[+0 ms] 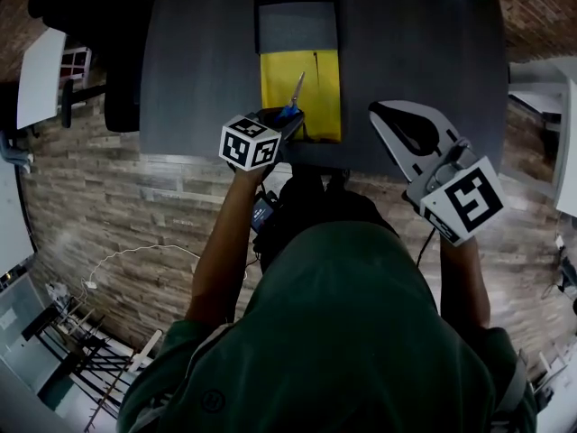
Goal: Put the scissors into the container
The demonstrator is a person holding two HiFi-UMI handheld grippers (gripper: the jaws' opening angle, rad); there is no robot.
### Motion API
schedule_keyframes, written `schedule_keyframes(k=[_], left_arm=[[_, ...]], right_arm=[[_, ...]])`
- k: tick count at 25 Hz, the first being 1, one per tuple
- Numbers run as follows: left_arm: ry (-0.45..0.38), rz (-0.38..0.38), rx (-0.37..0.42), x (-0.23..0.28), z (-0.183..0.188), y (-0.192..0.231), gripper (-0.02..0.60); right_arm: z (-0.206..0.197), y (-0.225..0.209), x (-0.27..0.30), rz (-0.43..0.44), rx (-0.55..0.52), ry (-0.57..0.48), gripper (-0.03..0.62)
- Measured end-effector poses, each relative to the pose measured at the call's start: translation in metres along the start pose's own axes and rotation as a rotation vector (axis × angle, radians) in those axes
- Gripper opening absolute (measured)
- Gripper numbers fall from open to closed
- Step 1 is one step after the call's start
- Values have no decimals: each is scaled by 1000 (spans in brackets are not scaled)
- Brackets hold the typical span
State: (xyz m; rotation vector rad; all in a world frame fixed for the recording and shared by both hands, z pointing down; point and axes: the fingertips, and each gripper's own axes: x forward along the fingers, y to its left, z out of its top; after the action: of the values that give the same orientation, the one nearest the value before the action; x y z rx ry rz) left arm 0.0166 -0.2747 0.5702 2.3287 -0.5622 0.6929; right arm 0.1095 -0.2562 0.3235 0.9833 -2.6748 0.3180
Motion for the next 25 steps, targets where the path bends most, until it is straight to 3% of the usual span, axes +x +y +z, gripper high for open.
schedule_keyframes(k=[9, 15, 22, 25], left_arm=[[99, -64, -92, 35, -21, 12, 23], [105, -98, -152, 46, -27, 16, 25], [125, -130, -184, 54, -28, 16, 57], [138, -149, -189, 56, -30, 13, 100]], right_arm=[[-7, -7, 11, -9, 17, 28, 5], [-12, -6, 18, -6, 35, 36, 5], [-13, -5, 24, 2, 34, 48, 5], [-11, -5, 26, 2, 43, 42, 5]])
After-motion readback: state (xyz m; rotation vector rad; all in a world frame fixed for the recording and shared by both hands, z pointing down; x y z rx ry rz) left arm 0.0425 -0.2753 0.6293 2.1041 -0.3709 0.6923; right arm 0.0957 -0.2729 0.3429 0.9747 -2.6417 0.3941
